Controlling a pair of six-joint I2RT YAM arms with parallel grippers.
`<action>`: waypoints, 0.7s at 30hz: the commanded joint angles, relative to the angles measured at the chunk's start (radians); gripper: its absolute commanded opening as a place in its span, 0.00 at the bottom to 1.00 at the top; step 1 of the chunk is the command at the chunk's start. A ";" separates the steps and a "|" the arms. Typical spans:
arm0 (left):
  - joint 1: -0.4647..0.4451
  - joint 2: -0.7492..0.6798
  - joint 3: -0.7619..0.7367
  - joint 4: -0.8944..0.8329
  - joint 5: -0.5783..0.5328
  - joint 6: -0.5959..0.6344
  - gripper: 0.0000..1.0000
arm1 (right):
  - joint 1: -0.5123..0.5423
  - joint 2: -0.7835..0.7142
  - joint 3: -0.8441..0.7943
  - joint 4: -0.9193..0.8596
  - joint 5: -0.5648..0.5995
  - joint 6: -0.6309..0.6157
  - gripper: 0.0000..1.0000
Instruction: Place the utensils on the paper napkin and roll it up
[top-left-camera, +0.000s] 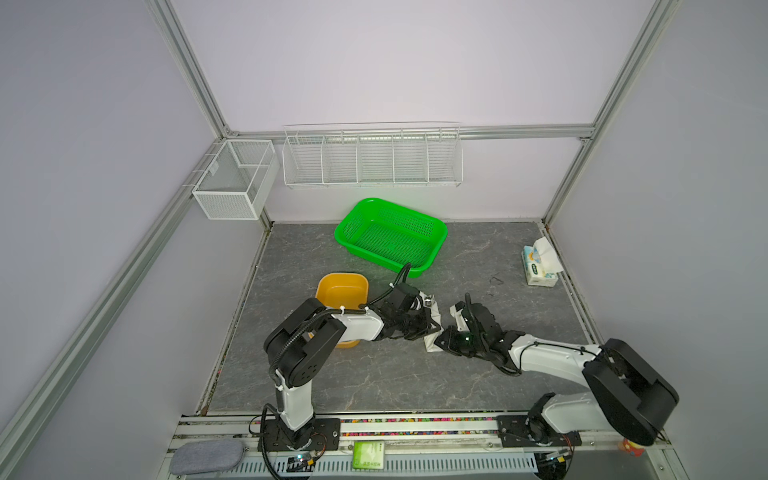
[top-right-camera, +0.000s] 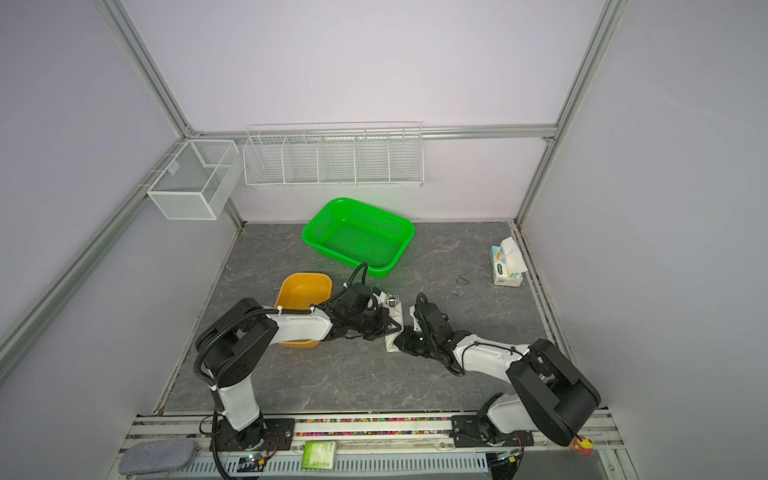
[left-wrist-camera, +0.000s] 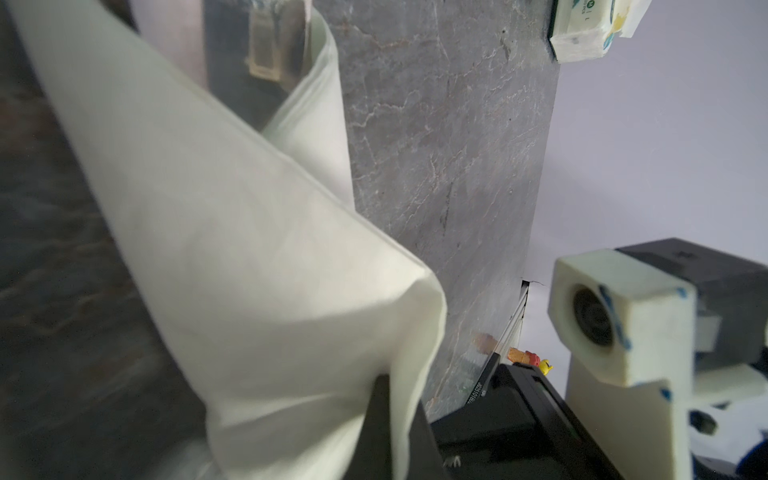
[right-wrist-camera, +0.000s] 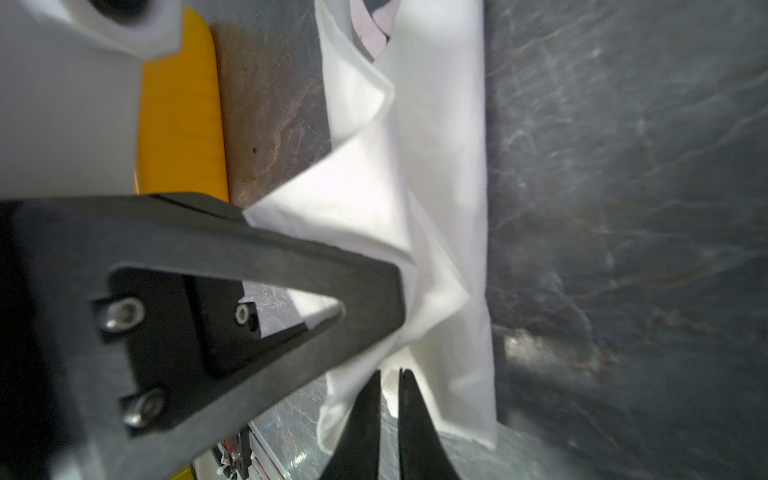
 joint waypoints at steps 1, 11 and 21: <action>-0.005 0.013 0.028 0.019 -0.005 -0.010 0.00 | -0.009 0.000 -0.022 -0.033 0.012 0.005 0.12; -0.013 0.013 0.054 0.018 0.006 -0.014 0.00 | -0.009 0.099 -0.035 0.037 -0.014 0.020 0.10; -0.029 0.052 0.081 0.005 -0.002 -0.017 0.00 | -0.009 0.075 -0.042 0.020 -0.006 0.011 0.10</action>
